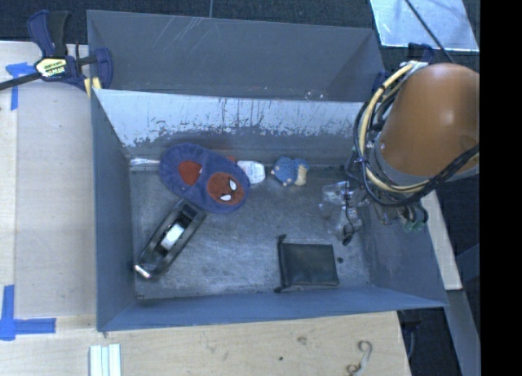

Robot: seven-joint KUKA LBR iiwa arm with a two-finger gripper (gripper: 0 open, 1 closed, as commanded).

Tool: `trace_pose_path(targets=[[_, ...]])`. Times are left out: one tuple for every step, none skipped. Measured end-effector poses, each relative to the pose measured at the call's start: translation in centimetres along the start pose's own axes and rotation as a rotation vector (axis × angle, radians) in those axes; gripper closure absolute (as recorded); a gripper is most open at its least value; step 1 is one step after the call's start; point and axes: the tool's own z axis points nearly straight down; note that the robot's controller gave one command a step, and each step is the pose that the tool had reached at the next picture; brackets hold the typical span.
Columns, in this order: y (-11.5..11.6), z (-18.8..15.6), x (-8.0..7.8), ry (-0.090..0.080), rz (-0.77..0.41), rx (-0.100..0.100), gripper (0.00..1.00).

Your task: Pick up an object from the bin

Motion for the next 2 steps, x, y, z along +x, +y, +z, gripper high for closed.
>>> trace_pose_path(targets=[[0.0, 0.5, 0.2, 0.009, 0.000, -0.002, 0.00], [0.5, 13.7, 0.7, 0.017, -0.116, -0.005, 0.00]])
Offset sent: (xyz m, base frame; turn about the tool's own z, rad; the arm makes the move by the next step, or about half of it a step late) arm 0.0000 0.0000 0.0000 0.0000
